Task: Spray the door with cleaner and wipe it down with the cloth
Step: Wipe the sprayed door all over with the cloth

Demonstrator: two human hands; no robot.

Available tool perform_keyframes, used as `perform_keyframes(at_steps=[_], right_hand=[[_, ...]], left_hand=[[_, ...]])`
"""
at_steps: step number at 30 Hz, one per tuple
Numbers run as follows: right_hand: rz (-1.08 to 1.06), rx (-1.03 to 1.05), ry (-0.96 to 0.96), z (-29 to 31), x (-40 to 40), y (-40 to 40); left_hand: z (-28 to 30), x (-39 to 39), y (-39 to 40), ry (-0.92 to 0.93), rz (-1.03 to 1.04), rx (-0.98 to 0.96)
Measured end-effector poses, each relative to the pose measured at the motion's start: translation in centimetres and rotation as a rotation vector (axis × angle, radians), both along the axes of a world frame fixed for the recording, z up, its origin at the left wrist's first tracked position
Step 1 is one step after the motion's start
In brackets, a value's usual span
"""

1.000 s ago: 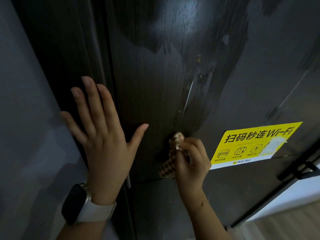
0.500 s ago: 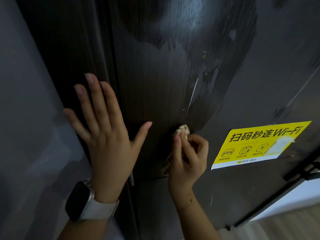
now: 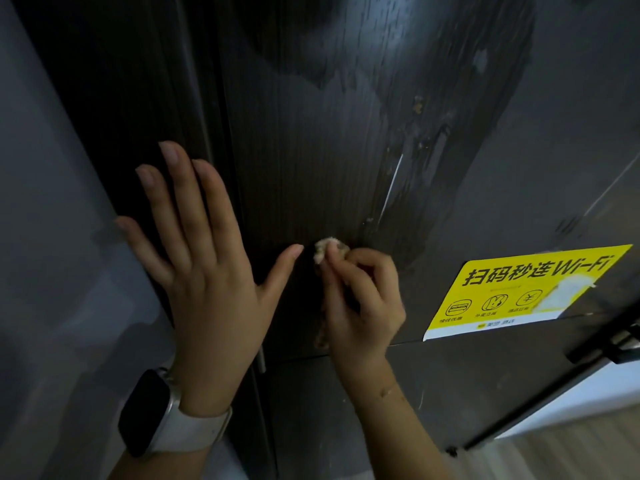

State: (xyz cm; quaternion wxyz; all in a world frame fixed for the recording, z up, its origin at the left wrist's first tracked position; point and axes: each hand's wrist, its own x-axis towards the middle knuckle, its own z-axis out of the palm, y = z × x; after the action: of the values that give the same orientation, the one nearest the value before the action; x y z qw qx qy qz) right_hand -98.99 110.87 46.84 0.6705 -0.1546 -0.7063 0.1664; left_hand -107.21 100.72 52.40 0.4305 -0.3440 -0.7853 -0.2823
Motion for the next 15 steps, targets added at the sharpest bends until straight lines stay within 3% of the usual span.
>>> perform_keyframes(at_steps=[6, 11, 15], right_hand=[[-0.183, -0.163, 0.310, 3.6, 2.3, 3.8], [-0.062, 0.044, -0.010, 2.2, 0.8, 1.1], [-0.170, -0.019, 0.195, 5.6, 3.0, 4.7]], left_hand=[[0.1, -0.1, 0.0, -0.006, 0.012, -0.002], [0.1, -0.2, -0.4, -0.010, -0.033, -0.033], [0.2, -0.3, -0.9, -0.009, -0.047, -0.059]])
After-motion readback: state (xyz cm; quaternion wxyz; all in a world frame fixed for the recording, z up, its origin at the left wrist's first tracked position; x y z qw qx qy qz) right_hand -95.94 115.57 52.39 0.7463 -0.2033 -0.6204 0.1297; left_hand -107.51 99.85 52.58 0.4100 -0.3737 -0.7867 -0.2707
